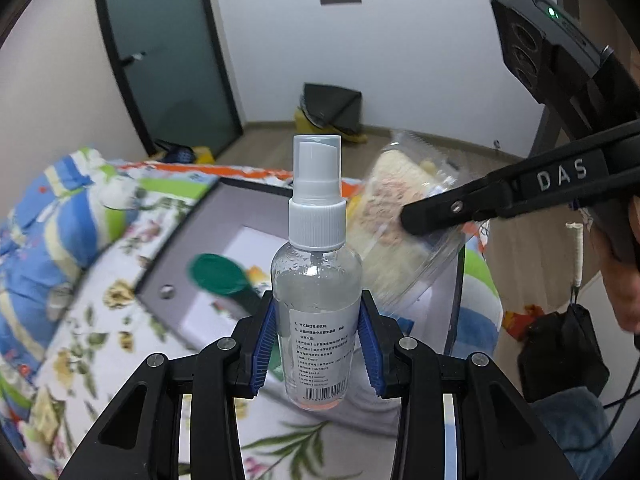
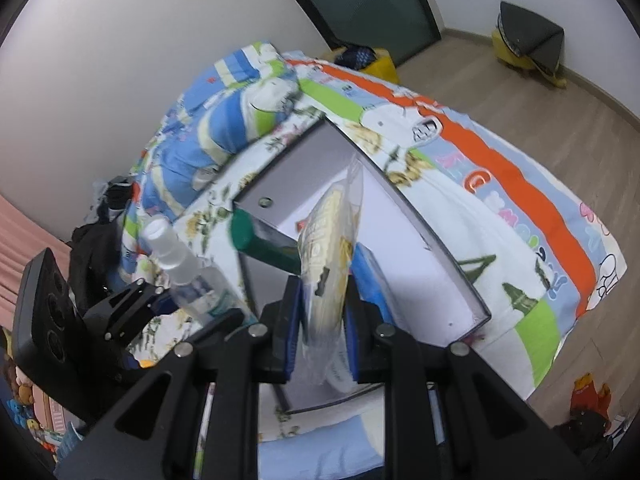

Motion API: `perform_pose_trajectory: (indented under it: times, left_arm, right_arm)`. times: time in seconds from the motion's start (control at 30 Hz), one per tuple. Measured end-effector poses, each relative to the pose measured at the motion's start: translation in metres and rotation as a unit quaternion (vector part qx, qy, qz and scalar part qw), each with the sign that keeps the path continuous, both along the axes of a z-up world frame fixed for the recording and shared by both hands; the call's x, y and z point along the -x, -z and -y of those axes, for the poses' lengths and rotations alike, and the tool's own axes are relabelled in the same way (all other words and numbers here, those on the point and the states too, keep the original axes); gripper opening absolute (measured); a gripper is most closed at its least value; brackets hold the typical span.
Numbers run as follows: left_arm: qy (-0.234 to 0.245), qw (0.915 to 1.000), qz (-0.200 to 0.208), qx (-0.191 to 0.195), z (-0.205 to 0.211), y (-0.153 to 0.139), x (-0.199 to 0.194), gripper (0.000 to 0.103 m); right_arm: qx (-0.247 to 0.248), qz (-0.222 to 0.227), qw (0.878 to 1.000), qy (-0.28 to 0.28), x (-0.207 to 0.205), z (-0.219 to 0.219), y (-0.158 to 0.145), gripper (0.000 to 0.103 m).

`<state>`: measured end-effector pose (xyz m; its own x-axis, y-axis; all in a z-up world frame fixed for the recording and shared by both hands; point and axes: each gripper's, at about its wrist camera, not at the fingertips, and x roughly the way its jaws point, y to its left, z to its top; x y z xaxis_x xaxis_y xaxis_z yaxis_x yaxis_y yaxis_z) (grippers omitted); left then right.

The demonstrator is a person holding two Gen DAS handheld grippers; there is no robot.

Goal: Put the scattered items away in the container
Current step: 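Carry the spray bottle in the left tool and snack in the right tool over the black box, then open both tools to drop the spray bottle and bagged snack into the box, then move both tools back over the remaining items on the blanket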

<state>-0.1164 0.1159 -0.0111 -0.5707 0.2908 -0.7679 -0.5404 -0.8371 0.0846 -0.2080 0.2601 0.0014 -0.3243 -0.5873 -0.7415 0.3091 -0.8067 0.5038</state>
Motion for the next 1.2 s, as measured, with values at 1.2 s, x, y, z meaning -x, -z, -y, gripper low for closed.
perform_pose_trajectory:
  times: [1.2]
  left_arm:
    - [-0.122, 0.9848, -0.120, -0.030, 0.176, -0.137, -0.146, 0.062]
  right_arm:
    - [-0.022, -0.115, 0.989, -0.089, -0.126, 0.046, -0.132, 0.056]
